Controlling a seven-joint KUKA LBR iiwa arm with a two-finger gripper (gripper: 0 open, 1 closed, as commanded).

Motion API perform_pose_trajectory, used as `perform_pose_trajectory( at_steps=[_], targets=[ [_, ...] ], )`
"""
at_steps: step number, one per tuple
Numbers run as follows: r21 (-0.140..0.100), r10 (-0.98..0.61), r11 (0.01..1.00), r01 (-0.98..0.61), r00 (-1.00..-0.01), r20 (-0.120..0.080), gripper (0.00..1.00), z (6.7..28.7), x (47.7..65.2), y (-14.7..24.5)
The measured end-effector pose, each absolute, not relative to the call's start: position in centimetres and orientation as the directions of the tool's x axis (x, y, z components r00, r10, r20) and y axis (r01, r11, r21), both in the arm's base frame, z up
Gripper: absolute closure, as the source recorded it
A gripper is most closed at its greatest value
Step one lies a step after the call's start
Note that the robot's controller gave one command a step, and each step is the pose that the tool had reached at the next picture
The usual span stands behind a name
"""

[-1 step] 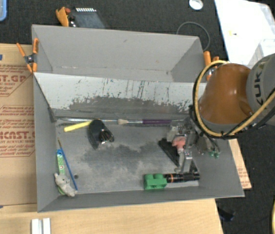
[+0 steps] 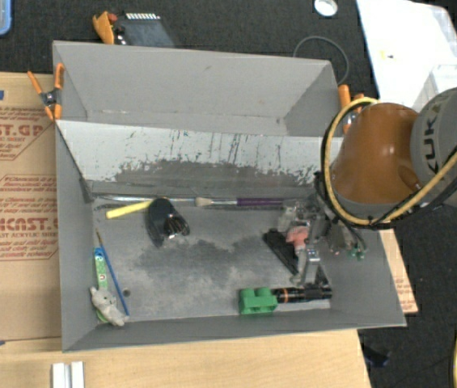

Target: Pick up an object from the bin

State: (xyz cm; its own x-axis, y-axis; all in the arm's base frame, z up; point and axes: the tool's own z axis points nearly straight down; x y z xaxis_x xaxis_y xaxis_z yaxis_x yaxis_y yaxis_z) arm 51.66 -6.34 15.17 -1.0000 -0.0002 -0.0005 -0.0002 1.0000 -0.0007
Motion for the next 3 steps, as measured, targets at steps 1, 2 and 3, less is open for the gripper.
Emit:
perform_pose_trajectory(
  at_steps=[1, 2, 3],
  targets=[
    [0.001, 0.243, 0.970, 0.243, -0.970, -0.006, 0.00, 9.1, 52.7, -9.7],
    [0.001, 0.250, 0.968, 0.250, -0.968, -0.005, 0.00, 6.9, 54.9, -10.4],
    [0.001, 0.282, 0.959, 0.282, -0.959, 0.001, 0.00, 7.1, 53.7, -10.2]
  ],
)
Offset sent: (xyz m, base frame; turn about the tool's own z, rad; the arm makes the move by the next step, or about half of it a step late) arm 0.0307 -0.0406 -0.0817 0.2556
